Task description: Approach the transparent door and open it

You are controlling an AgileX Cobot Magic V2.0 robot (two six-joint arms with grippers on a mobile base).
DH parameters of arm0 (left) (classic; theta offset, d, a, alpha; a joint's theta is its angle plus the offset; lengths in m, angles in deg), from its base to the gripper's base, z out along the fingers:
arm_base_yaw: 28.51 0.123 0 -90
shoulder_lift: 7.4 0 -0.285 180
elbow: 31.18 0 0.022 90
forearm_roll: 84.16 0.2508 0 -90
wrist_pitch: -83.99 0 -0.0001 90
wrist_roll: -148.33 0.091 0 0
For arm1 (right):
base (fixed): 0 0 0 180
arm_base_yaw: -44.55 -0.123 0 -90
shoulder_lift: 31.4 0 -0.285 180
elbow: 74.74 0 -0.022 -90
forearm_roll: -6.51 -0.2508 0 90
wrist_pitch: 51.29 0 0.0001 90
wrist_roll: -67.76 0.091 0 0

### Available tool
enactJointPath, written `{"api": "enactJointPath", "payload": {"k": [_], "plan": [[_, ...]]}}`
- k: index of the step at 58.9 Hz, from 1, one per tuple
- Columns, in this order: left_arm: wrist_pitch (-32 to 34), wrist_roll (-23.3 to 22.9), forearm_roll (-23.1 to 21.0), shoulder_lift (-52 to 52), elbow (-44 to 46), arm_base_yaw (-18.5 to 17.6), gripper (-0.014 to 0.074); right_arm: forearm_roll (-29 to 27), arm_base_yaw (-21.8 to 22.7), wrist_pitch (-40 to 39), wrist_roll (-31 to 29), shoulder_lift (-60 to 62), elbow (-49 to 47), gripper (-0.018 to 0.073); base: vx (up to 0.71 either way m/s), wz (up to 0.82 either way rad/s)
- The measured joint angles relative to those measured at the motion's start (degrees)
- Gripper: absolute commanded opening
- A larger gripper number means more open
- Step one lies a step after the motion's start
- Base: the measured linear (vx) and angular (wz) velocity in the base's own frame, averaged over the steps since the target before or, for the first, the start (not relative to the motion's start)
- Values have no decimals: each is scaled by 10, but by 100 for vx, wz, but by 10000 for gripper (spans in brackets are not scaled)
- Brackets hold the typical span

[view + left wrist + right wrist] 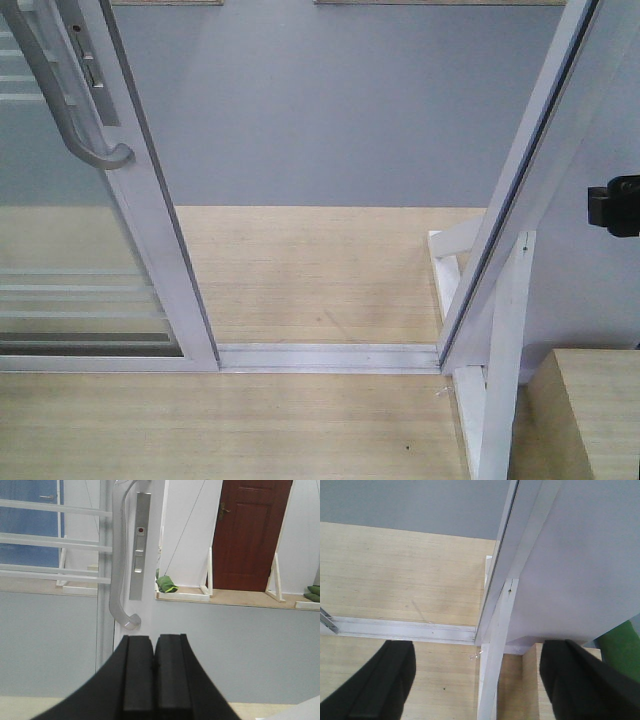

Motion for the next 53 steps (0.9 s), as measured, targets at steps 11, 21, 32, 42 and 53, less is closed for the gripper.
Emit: {"api": "enactJointPath", "payload": {"k": [11,21,32,42,53], "plan": [[0,0,0,0,0,0,3,0,0,1,0,0,0,567,0,0],[-1,-1,0,0,0,0,3,0,0,1,0,0,0,567,0,0],[-3,-2,0,0,0,0,3,0,0,1,0,0,0,565,0,0],[-4,-2,0,0,-1,0,3,36,2,-34,-1,21,33,461,0,0],[-4,-2,0,0,-1,0,3,9,49,-194,-3,136,169,179,0,0]]}}
